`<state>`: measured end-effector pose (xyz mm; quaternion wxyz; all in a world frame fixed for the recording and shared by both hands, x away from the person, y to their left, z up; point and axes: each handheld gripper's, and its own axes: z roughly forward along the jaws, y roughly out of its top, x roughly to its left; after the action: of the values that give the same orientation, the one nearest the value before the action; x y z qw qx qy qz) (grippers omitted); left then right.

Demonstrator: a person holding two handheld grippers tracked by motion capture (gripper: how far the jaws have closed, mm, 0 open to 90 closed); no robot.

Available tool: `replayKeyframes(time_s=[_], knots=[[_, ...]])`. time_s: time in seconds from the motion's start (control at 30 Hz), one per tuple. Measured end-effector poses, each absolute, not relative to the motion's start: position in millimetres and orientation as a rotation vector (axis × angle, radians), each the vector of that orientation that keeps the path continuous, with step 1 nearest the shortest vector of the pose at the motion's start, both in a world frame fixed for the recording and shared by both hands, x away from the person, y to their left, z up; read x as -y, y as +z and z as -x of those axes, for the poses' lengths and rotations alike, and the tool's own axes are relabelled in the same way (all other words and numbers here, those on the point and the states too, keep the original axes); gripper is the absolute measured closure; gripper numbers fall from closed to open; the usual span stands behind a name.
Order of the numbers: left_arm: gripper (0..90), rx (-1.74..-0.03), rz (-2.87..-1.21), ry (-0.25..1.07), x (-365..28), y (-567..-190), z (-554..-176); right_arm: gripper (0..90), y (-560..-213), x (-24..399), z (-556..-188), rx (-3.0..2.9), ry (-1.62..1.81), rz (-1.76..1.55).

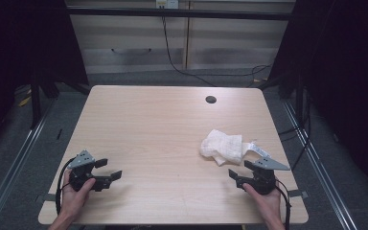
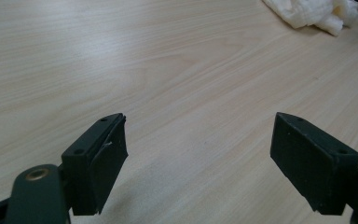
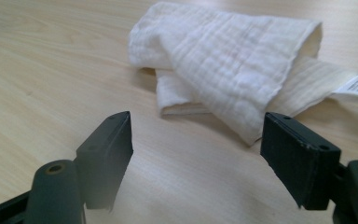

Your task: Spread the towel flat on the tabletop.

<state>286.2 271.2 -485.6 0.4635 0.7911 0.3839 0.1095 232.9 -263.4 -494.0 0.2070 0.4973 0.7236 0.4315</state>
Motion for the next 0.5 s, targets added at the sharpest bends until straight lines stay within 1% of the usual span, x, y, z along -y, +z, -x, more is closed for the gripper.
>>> replayKeyframes(time_s=[0.2,0.37,0.5], knots=[[18.2,-0.964,-1.916,0.235,-271.7,-487.4,-288.7,24.8,-492.6,262.9,-231.9,-2.022,1.196,-1.374],[17.9,-0.976,-1.923,0.252,-271.9,-487.2,-290.1,25.6,-492.6,265.7,-234.8,-2.025,1.228,-1.390],[17.9,-0.978,-1.925,0.254,-272.8,-486.5,-289.2,31.7,-489.9,271.1,-237.1,-2.023,1.277,-1.415]])
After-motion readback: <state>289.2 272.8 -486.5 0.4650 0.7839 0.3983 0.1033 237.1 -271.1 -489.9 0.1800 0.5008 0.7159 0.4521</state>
